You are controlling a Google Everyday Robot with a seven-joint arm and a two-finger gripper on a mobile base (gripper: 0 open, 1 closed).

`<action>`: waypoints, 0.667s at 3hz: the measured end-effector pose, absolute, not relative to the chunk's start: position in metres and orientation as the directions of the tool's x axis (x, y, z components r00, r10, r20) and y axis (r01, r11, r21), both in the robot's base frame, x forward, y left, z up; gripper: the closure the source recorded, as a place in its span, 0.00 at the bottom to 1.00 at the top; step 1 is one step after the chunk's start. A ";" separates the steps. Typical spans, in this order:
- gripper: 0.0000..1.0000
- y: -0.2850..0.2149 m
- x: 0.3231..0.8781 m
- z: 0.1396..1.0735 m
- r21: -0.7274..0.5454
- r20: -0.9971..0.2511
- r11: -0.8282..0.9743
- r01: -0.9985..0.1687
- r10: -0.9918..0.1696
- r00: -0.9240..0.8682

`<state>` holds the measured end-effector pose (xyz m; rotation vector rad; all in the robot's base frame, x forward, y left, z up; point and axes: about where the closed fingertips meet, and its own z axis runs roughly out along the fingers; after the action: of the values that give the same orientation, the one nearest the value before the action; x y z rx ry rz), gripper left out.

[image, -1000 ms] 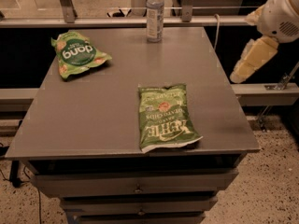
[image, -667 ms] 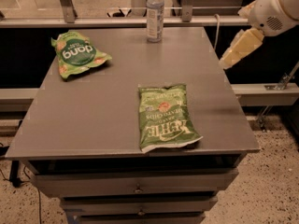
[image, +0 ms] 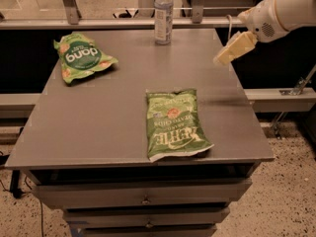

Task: Pick blue plastic bottle

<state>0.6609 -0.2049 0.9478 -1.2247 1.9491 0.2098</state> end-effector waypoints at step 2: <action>0.00 -0.163 0.709 0.931 -0.251 -0.835 0.564 -0.786 -0.537 -0.119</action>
Offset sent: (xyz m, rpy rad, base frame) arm 0.1048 0.0665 -0.0286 0.3725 -0.2317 -0.0287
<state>0.7094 -0.1626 0.9309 -1.0909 1.7912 0.3099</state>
